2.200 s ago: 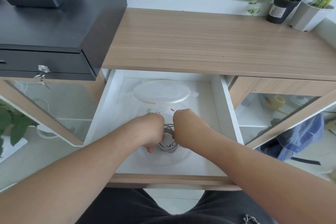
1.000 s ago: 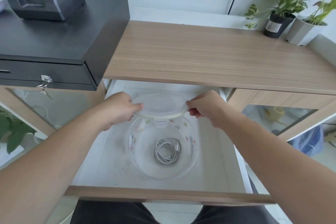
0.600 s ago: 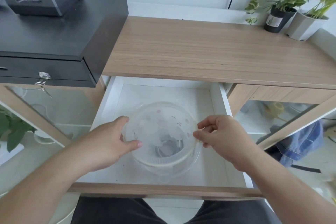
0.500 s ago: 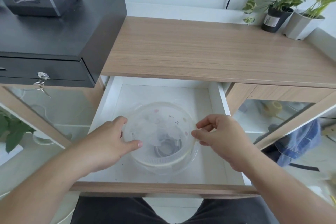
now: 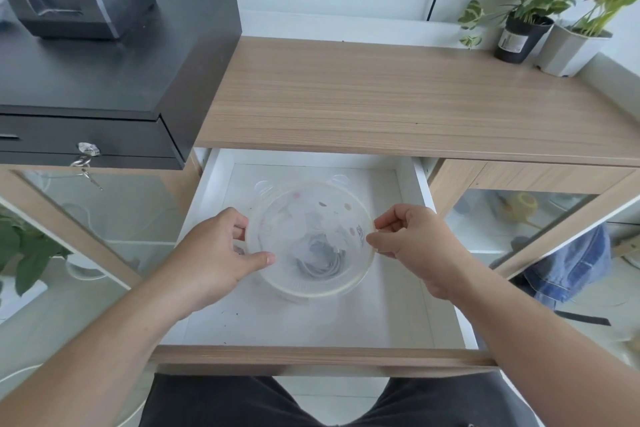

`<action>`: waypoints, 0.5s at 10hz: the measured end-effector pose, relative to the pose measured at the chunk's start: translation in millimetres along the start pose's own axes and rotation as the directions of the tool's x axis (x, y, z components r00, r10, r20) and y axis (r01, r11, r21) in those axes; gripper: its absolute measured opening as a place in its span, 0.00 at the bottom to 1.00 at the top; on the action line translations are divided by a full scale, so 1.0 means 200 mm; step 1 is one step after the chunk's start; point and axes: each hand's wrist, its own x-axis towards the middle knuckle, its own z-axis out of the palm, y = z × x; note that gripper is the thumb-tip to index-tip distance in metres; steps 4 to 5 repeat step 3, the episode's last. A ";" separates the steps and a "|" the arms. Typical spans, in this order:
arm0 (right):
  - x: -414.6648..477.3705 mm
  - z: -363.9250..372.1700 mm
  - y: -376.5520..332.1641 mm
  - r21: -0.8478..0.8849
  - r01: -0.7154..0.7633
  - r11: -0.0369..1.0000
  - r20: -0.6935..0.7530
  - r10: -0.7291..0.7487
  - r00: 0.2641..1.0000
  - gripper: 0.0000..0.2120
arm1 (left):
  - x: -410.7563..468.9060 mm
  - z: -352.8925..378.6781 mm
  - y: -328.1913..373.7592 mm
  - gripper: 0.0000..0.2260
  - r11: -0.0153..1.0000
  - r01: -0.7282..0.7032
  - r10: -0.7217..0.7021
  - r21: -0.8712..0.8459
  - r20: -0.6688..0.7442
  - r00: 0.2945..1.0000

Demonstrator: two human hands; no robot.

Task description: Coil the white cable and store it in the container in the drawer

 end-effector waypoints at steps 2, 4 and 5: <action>0.01 -0.03 -0.01 -0.170 0.057 0.984 0.092 -0.042 0.995 0.10 | 0.03 -0.01 -0.01 0.22 0.998 0.030 -0.027 -0.055 0.059 0.998; -0.08 -0.13 -0.09 -0.344 0.226 0.911 -0.039 -0.255 0.966 0.14 | 0.02 -0.03 -0.02 0.31 0.997 0.025 -0.025 -0.075 0.000 1.000; -0.08 -0.13 -0.09 -0.344 0.226 0.911 -0.039 -0.255 0.966 0.14 | 0.02 -0.03 -0.02 0.31 0.997 0.025 -0.025 -0.075 0.000 1.000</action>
